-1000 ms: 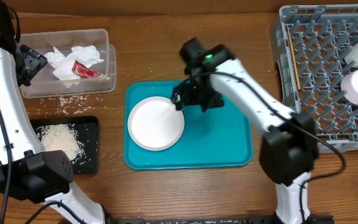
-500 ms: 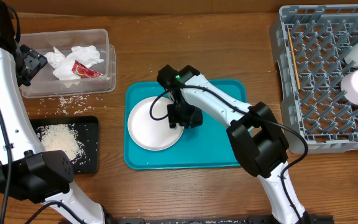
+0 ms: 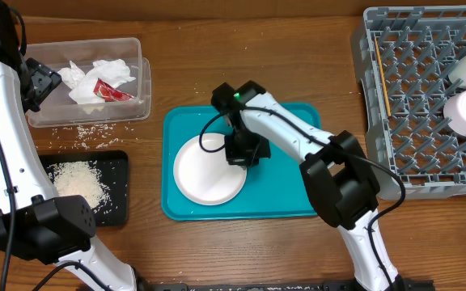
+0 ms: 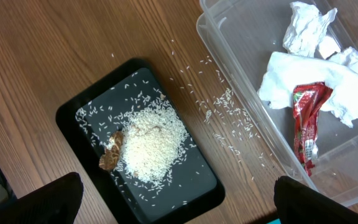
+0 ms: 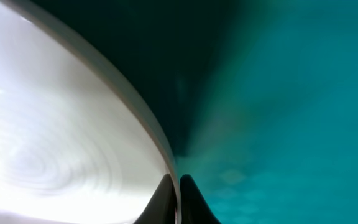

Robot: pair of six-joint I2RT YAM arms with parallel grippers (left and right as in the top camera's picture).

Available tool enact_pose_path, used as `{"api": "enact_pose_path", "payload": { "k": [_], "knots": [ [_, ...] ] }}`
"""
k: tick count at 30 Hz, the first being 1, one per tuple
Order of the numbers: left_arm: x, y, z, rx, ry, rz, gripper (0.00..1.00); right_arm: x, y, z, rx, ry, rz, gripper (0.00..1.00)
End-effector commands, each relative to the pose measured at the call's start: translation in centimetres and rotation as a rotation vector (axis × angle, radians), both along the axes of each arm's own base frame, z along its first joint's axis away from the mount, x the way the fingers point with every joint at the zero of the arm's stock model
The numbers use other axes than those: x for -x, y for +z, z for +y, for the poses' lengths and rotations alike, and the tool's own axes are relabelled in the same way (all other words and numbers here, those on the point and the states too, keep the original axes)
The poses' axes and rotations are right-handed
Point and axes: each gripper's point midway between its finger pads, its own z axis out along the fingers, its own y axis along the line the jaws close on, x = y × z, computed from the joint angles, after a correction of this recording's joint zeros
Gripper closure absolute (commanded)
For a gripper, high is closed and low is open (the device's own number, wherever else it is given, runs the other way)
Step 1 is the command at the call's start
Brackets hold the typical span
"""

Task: Sort waste into correct bins and load items into the dishwasher
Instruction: 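Lift the white plate with the right gripper and carry it right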

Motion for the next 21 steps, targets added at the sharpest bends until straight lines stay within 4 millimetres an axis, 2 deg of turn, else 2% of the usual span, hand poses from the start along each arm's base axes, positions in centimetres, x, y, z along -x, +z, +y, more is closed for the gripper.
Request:
{"api": "enact_pose_path", "payload": {
  "k": [1,4,7,10,11,12,15,18,21],
  "knots": [
    [0.1,0.5,0.4,-0.022,0.0,-0.006,0.0,-4.0,2.7,-5.0,0.149,-0.05,-0.09,0.96],
    [0.1,0.5,0.4,-0.022,0.0,-0.006,0.0,-6.8,5.9,-8.9,0.234,-0.068,-0.16,0.96],
    [0.1,0.5,0.4,-0.022,0.0,-0.006,0.0,-10.0,10.0,-13.3,0.302,-0.12,-0.263,0.96],
    [0.1,0.5,0.4,-0.022,0.0,-0.006,0.0,-13.0,13.9,-17.0,0.274,-0.185,-0.381,0.96],
    [0.1,0.5,0.4,-0.022,0.0,-0.006,0.0,-13.6,14.7,-18.1,0.28,-0.213,-0.406,0.96],
    [0.1,0.5,0.4,-0.022,0.0,-0.006,0.0,-14.8,16.5,-21.7,0.317,-0.285,-0.467,0.96],
    [0.1,0.5,0.4,-0.022,0.0,-0.006,0.0,-16.0,18.3,-27.9,0.43,-0.388,-0.537,0.96],
    [0.1,0.5,0.4,-0.022,0.0,-0.006,0.0,-16.8,19.0,-33.3,0.511,-0.495,-0.59,0.96],
    [0.1,0.5,0.4,-0.022,0.0,-0.006,0.0,-17.6,19.5,-37.4,0.524,-0.595,-0.643,0.96]
  ]
}}
